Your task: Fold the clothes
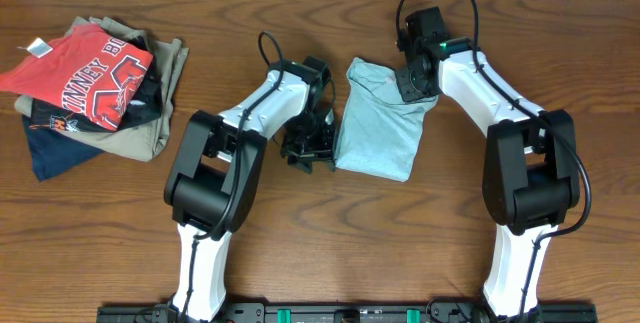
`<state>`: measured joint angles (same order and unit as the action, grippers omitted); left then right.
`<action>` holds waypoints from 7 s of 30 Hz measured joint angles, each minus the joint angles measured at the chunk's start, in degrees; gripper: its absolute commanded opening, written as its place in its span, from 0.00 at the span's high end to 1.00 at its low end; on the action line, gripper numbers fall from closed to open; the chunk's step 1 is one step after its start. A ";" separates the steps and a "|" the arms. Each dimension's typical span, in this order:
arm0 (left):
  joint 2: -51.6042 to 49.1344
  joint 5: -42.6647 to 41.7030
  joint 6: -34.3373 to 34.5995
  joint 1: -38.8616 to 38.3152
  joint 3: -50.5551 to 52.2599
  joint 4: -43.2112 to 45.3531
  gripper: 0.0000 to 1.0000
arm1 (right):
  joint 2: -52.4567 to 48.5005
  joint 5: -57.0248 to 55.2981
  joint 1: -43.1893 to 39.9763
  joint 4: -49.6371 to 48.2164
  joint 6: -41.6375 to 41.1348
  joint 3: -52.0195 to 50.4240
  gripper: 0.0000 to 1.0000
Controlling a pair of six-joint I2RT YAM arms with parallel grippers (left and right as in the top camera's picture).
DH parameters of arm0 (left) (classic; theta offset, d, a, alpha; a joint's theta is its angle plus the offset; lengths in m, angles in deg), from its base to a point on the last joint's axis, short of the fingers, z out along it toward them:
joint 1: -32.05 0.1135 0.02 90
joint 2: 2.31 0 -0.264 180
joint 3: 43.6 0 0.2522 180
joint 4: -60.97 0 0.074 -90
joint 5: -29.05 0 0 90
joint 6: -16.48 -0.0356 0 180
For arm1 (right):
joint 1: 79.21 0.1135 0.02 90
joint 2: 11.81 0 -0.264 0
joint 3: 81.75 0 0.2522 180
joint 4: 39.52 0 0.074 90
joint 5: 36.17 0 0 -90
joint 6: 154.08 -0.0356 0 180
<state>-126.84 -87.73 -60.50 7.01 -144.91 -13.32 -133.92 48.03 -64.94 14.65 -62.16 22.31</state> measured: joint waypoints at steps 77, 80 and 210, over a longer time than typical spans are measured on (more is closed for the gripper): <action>17.97 12.09 1.79 51.47 -4.39 43.71 0.94 | 18.78 0.15 -11.06 17.18 0.00 5.46 0.07; 17.97 12.17 1.81 55.08 -4.39 43.19 0.94 | 18.78 0.15 -11.17 17.18 -0.02 5.46 0.07; 83.78 22.75 -5.55 16.94 26.34 4.00 0.02 | 106.49 13.55 -15.52 6.54 2.49 -48.13 0.01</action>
<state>-43.06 -64.98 -66.06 23.95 -118.57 -9.32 -27.43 61.58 -80.46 21.18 -59.67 -25.82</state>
